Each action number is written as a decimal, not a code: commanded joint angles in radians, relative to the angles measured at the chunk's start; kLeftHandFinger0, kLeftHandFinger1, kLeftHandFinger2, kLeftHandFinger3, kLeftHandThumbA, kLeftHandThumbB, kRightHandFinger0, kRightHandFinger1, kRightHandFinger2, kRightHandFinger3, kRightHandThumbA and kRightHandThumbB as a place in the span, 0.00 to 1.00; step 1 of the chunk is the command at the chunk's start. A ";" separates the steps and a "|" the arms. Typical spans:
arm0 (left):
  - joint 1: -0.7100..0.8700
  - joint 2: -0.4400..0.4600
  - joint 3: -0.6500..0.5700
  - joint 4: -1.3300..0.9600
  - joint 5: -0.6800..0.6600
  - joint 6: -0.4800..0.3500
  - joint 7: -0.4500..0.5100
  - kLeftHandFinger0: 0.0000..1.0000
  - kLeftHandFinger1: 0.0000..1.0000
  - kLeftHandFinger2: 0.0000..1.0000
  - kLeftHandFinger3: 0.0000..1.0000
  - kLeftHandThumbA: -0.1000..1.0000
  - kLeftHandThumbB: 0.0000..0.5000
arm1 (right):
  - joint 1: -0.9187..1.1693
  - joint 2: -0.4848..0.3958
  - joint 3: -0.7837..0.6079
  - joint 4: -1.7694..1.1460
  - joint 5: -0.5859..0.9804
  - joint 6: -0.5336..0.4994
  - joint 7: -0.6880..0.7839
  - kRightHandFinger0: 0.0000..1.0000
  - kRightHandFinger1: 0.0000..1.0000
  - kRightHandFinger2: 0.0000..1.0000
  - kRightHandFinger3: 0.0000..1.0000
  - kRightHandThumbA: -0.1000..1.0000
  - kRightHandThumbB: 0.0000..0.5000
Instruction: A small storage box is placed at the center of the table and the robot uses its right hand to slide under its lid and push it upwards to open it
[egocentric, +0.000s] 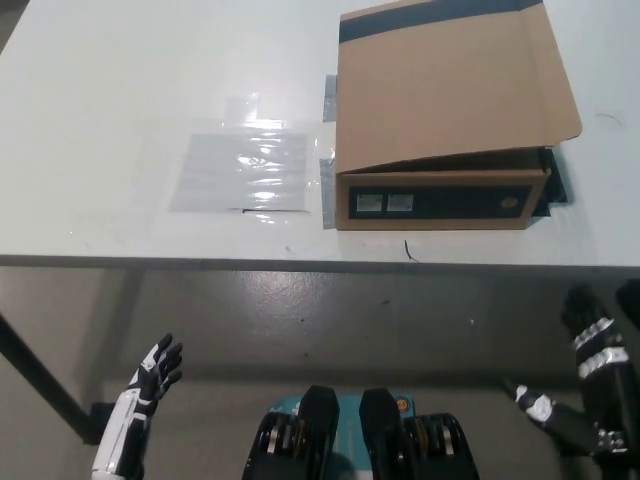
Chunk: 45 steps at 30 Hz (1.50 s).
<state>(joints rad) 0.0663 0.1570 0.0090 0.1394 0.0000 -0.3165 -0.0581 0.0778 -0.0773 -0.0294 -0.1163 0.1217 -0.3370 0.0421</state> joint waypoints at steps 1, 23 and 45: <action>0.000 0.012 -0.006 -0.031 0.011 -0.045 -0.014 1.00 1.00 1.00 1.00 1.00 0.61 | -0.054 -0.039 -0.029 -0.106 0.138 0.044 0.027 1.00 1.00 1.00 1.00 1.00 0.44; 0.003 0.009 -0.015 -0.035 -0.003 -0.042 -0.047 1.00 1.00 1.00 1.00 1.00 0.64 | -0.448 -0.023 -0.215 0.116 0.366 0.165 -0.028 1.00 1.00 1.00 1.00 1.00 0.47; -0.001 0.005 -0.019 -0.035 -0.027 -0.023 -0.057 1.00 1.00 1.00 1.00 1.00 0.64 | -0.672 -0.026 -0.280 0.497 0.402 0.104 0.060 1.00 1.00 1.00 1.00 1.00 0.56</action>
<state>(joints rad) 0.0691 0.1564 -0.0034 0.1307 -0.0100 -0.3231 -0.0930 -0.5338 -0.1008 -0.2985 0.3883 0.4864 -0.1896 0.0593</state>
